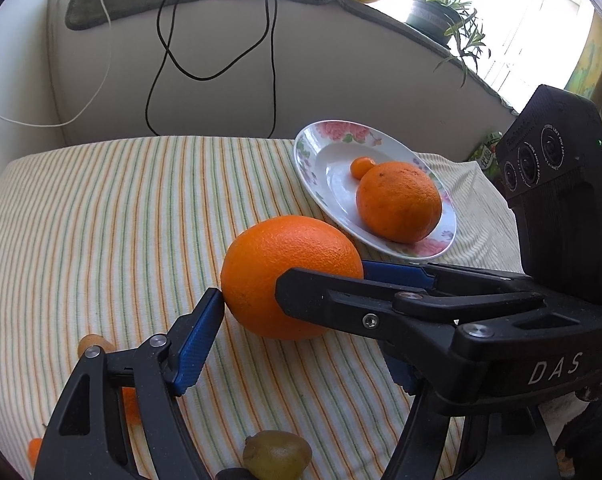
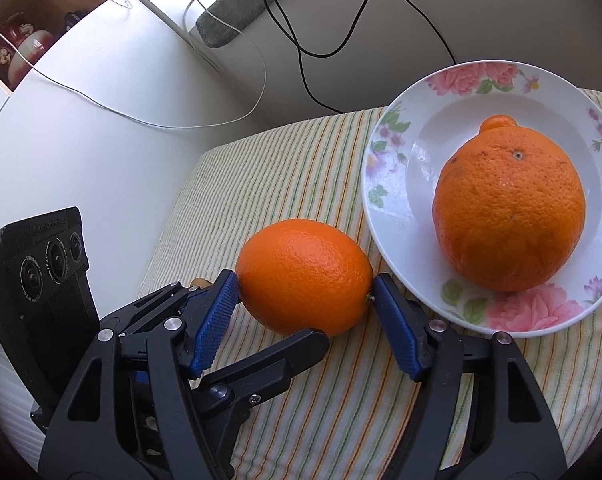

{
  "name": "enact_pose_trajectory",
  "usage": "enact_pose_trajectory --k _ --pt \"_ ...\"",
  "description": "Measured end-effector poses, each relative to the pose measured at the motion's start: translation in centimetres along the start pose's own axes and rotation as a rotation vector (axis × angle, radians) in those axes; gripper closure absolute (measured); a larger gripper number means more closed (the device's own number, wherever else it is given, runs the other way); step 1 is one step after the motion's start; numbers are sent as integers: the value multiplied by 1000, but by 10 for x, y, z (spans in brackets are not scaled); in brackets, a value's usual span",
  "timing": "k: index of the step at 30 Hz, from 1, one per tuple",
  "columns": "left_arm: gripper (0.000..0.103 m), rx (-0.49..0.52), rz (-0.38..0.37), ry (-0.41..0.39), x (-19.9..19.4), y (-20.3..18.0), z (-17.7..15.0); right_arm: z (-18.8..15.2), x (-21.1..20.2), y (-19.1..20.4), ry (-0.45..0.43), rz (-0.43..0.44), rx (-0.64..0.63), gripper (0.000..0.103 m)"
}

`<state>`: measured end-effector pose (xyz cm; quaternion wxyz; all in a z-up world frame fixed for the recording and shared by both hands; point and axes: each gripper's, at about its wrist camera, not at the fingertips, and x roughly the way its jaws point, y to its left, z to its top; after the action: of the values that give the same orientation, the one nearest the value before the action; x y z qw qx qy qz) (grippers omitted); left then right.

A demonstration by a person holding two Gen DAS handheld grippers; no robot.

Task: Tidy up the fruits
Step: 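Move the right gripper to the medium orange and close around it, then lift the medium orange with the right gripper and lower it into the bowl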

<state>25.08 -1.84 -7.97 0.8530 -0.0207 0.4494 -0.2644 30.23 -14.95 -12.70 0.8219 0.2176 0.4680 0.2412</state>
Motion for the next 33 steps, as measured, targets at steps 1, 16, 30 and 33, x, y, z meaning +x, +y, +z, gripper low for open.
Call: enact_pose_trajectory --k 1,16,30,33 --pt "31 1 2 -5 -2 0 0 -1 0 0 3 6 0 31" --pt "31 30 -23 -82 -24 -19 20 7 -26 13 -43 36 -44 31" --pt "31 46 -45 -107 -4 -49 59 34 -59 -9 -91 10 -60 31" --pt "31 48 -50 -99 5 -53 68 43 -64 -14 -99 2 -67 31"
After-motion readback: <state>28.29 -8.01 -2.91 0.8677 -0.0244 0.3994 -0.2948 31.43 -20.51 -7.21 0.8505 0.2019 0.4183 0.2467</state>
